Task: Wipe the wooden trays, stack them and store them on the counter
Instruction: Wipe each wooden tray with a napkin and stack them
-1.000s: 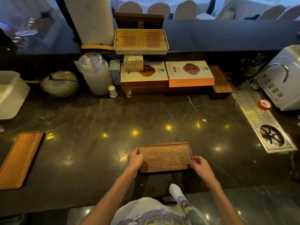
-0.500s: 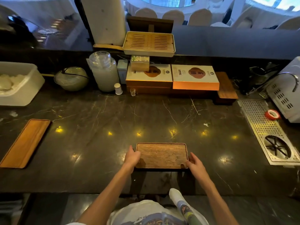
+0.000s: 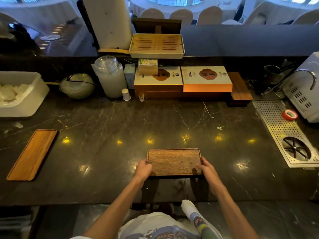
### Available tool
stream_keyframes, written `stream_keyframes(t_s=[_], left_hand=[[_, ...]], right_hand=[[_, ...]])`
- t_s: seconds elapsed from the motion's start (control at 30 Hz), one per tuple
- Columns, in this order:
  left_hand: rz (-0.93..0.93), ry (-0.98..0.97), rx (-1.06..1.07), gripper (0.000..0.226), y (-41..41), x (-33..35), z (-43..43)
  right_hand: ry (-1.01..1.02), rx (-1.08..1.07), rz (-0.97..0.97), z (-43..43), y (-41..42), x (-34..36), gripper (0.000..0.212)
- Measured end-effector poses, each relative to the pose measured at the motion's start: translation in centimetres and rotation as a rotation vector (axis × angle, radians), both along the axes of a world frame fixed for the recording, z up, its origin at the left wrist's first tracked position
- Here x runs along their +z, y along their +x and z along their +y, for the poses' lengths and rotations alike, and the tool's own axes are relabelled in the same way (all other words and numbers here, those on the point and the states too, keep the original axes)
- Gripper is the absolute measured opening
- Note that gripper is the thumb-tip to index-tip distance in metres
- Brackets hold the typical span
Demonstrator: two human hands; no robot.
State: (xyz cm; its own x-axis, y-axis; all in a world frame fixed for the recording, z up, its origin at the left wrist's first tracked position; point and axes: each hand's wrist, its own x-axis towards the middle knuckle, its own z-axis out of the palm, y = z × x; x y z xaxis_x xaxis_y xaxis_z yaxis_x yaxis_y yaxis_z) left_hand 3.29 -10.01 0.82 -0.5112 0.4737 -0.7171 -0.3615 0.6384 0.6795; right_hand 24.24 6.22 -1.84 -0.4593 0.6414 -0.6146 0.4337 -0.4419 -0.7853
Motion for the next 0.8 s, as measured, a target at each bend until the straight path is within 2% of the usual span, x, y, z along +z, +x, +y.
stream_keyframes(t_s=[0.37,0.5,0.63,0.8], left_hand=[[-0.041,0.017,-0.019,0.032,-0.6,0.0,-0.1],[-0.084,0.003,-0.065,0.042,-1.6,0.4,-0.7],[-0.002,-0.055,0.001,0.056,-4.2,1.2,-2.9],[0.067,-0.052,0.213,0.043,-10.0,2.0,-7.5]], right_hand=[[0.028,0.040,-0.047,0.0,-0.2,0.1,0.044],[0.164,0.094,-0.107,-0.1,-1.2,0.8,0.047],[0.455,0.261,-0.262,-0.5,-5.4,2.3,0.050],[0.514,0.520,-0.219,-3.0,-15.0,5.4,0.036]])
